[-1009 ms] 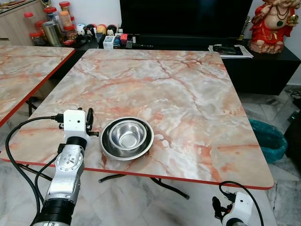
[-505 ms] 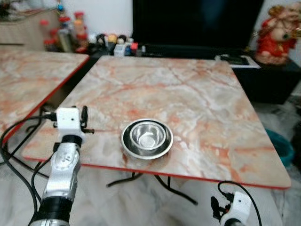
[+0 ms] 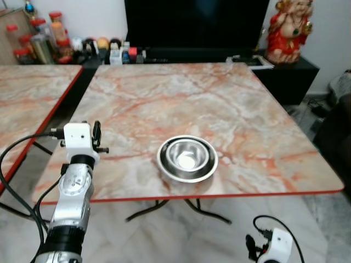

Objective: Setting the table

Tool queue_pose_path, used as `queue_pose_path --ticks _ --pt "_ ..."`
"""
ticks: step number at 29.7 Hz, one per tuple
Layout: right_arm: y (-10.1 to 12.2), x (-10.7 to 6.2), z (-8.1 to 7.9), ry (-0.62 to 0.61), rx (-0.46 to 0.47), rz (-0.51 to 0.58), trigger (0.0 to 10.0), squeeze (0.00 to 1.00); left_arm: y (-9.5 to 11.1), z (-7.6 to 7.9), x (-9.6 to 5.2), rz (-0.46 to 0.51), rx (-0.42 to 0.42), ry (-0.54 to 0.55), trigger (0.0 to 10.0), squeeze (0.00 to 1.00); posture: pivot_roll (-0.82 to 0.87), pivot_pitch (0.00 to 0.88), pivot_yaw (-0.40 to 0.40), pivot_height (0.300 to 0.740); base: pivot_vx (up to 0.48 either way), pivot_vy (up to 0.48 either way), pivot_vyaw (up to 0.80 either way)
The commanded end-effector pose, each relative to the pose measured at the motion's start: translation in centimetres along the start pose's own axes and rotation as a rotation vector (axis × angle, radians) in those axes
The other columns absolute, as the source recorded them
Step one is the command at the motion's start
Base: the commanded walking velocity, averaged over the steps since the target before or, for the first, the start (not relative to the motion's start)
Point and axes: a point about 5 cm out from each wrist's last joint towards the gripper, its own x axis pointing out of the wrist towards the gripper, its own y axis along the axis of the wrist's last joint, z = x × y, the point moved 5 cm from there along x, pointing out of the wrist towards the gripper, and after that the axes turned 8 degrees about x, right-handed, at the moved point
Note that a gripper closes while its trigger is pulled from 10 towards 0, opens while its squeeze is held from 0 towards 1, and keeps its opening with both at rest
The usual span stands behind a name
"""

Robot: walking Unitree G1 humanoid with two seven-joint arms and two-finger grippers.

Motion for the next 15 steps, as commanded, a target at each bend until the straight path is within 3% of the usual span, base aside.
queue_pose_path --ticks 1,15 --pt "-0.13 -0.05 0.01 -0.003 0.006 0.000 10.0 0.00 0.23 0.19 0.14 0.002 -0.011 -0.008 10.0 0.00 0.04 0.000 -0.009 0.736 0.000 0.480 0.00" --pt "-0.02 0.04 -0.26 0.008 0.010 0.000 10.0 0.00 0.74 -0.02 0.32 0.013 -0.014 0.000 10.0 0.00 0.06 0.000 -0.005 0.736 0.000 0.480 0.00"
